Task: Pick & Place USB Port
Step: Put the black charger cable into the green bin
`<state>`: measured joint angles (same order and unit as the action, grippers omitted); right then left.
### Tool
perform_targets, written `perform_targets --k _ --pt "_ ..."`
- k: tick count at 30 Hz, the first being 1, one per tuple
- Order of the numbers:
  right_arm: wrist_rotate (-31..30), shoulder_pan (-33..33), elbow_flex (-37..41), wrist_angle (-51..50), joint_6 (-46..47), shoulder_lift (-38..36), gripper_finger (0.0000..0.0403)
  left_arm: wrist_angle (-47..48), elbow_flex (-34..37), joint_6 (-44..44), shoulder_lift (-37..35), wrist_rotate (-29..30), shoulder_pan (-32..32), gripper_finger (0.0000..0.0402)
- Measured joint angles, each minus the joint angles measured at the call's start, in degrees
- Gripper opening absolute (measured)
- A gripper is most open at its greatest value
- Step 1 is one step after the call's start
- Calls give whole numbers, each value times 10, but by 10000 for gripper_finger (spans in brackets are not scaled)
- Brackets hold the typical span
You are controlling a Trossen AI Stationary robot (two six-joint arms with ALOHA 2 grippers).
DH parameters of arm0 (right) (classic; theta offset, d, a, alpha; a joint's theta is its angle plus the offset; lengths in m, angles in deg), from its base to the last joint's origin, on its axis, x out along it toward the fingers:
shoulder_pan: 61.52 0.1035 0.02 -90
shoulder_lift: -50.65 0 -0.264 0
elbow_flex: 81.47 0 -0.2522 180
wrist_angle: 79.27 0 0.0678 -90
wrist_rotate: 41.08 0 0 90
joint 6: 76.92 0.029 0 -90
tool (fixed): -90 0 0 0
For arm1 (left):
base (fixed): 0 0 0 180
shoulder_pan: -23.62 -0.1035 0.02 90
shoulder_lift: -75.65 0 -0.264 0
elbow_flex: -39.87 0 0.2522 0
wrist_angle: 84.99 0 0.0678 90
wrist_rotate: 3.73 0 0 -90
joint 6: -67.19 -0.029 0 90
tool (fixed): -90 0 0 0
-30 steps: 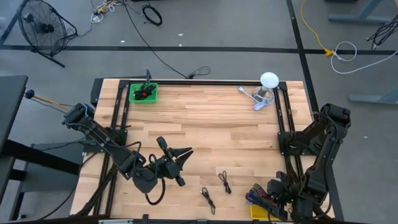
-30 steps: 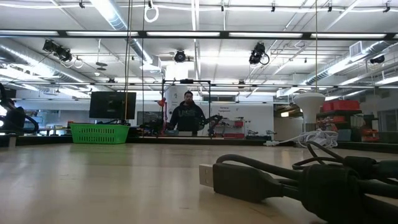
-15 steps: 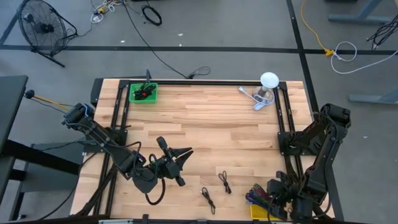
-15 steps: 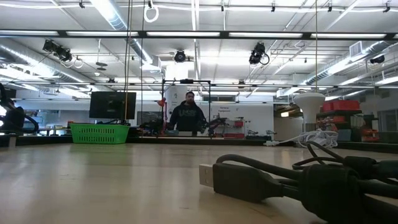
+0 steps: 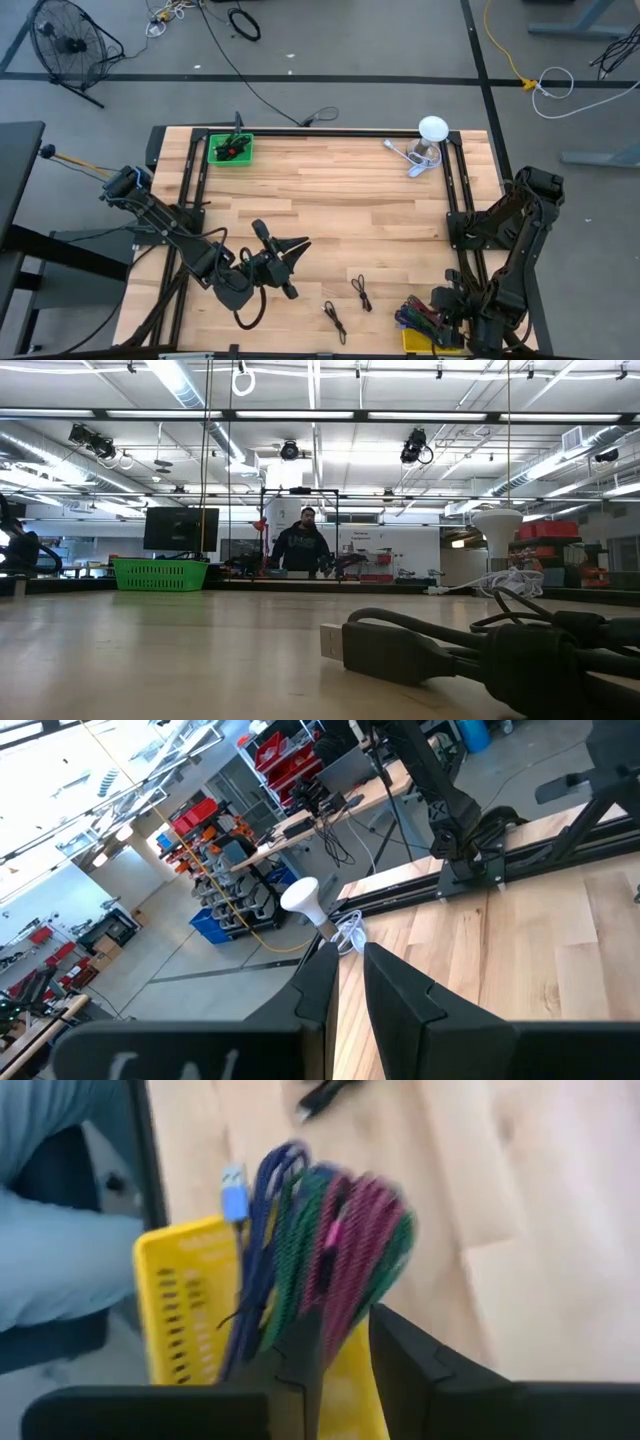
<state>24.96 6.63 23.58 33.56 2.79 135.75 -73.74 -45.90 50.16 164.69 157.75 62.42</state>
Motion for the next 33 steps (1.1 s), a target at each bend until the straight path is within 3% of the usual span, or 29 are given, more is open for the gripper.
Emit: perform_targets --k 10,14,24,33 --pt "-130 -9 0 -4 -13 0 84 20 0 18 0 0 0 55" --pt "-149 -42 0 11 -17 0 84 20 0 18 0 0 0 55" --pt "-44 -169 0 171 -190 0 84 24 0 27 0 -15 -14 55" --pt "25 -254 0 188 -258 51 96 37 0 33 0 -26 -20 55"
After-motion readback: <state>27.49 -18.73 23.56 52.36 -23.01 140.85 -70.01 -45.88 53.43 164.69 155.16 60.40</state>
